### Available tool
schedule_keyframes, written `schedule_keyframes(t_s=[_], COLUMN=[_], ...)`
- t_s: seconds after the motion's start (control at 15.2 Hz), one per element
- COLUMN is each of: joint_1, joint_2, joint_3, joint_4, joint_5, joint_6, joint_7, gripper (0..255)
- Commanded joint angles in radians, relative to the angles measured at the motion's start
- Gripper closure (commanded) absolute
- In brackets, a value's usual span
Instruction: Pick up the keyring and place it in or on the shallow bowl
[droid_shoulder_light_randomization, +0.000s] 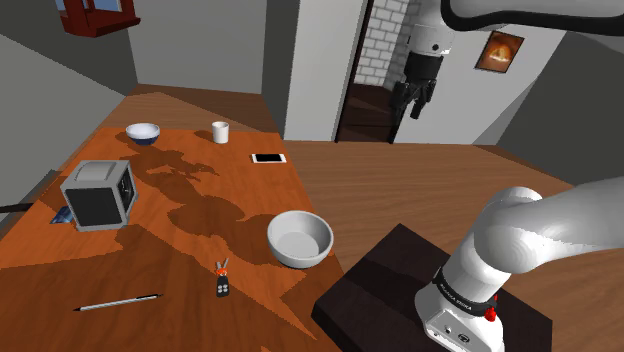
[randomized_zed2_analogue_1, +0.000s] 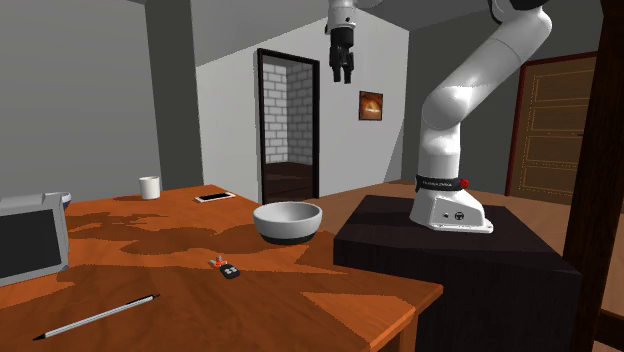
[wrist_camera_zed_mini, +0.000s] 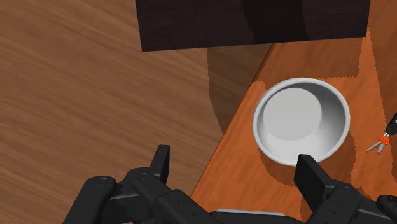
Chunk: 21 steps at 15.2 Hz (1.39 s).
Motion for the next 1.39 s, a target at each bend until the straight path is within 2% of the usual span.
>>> schedule_keyframes(t_s=[0.0, 0.66, 1.32], joint_1=[0.0, 0.056, 0.111], joint_2=[0.0, 0.103, 0.355], joint_3=[0.0, 0.13, 0.265], joint_4=[0.0, -0.172, -0.212], joint_5=[0.0, 0.108, 0.185], joint_6=[0.0, 0.258, 0.545], joint_7=[0.0, 0.195, 0.382], gripper=[0, 0, 0])
